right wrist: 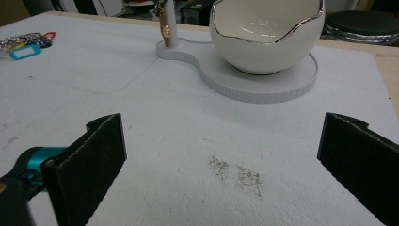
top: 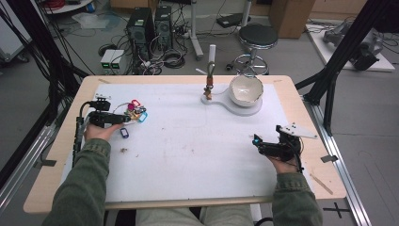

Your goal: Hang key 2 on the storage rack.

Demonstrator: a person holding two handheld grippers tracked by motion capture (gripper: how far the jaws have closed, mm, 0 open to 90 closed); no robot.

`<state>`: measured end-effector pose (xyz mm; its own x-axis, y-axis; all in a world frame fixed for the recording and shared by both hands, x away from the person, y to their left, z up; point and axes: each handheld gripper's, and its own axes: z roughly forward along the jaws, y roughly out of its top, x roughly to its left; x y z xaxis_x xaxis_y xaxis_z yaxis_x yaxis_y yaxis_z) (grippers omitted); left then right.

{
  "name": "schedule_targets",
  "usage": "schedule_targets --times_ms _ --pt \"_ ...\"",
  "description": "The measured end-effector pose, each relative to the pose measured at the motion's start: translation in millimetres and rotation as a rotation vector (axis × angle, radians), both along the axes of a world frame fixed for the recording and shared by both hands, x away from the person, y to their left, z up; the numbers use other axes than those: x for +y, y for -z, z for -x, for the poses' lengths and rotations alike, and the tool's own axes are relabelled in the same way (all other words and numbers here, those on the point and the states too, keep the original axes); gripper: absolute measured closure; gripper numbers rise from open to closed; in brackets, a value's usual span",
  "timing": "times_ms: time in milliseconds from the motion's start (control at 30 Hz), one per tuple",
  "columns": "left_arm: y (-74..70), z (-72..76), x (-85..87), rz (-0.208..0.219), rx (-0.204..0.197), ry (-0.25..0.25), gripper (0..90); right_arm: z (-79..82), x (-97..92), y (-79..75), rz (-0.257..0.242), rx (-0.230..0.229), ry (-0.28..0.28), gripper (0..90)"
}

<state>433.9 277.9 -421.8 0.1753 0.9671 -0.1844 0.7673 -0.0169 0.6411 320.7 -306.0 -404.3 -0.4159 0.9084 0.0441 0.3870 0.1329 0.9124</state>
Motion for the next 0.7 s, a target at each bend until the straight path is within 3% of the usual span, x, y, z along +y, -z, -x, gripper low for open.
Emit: schedule_targets --times_ms 200,300,433,467,500,567,700 --pt "6.0 -2.8 -4.2 0.018 0.047 -0.035 35.3 0.8 0.3 -0.4 0.004 -0.005 0.007 0.7" --pt "7.5 -2.7 -9.4 -0.011 0.058 -0.021 42.1 1.0 0.4 -0.3 0.004 0.001 0.008 0.8" --pt "6.7 -2.4 -15.6 -0.038 0.065 -0.1 48.0 -0.3 1.3 1.0 0.02 0.013 0.001 0.8" --pt "6.6 -2.0 -15.9 -0.055 0.06 -0.113 54.2 -0.6 1.6 1.4 0.025 0.014 -0.003 0.8" --pt "6.9 -1.5 -15.8 -0.042 0.052 -0.119 59.5 -0.7 2.0 1.5 0.025 0.015 -0.005 0.8" --pt "8.9 -0.4 -13.1 -0.004 0.045 -0.112 79.3 -0.7 2.2 1.6 0.033 0.009 -0.011 0.8" --pt "9.9 1.1 -11.7 -0.025 0.01 -0.071 80.9 0.2 1.1 0.9 0.033 0.007 -0.009 0.8"
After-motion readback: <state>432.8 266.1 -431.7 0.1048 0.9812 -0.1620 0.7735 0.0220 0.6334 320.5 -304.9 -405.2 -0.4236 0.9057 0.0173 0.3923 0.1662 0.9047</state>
